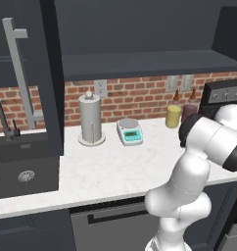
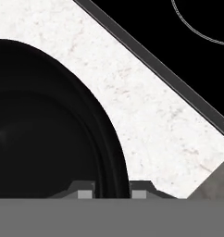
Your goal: Pick up the bowls on the counter and stack them on top of one another in the open cabinet. Place the smaller bowl on top of the larger bowl.
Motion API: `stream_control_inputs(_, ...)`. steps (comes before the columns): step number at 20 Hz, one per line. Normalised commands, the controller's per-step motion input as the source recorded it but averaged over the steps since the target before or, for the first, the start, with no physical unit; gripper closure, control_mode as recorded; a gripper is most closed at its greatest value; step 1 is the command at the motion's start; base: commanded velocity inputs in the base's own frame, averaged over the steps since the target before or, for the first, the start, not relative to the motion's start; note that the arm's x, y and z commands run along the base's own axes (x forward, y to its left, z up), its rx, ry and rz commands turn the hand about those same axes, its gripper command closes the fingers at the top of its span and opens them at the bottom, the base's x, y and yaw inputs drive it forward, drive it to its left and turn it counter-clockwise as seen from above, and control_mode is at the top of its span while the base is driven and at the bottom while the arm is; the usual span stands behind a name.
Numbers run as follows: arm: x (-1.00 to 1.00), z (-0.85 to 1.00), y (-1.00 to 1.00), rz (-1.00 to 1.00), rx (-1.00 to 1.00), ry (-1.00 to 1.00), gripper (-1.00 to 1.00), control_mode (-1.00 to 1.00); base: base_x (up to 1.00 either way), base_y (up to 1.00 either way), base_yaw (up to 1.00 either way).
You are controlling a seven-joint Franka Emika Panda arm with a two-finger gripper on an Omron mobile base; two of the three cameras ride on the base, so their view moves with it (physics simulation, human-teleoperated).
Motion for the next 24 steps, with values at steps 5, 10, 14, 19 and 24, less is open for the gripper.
stream_control_inputs(5,-0.78,0.78,0.05,-0.08,0.00,-0.09,1.00,-1.00,0.00,0.00,0.00)
stream_control_inputs(10,-0.73,0.81,0.30,-0.08,0.00,-0.09,1.00,-1.00,0.00,0.00,0.00)
stream_control_inputs(14,-0.42,0.66,0.77,-0.08,0.00,-0.07,1.00,-1.00,0.00,0.00,0.00)
stream_control_inputs(19,-0.33,0.66,0.86,-0.13,0.00,-0.09,1.00,-1.00,0.00,0.00,0.00)
stream_control_inputs(24,-0.38,0.76,0.77,-0.21,0.00,-0.01,1.00,-1.00,0.00,0.00,0.00)
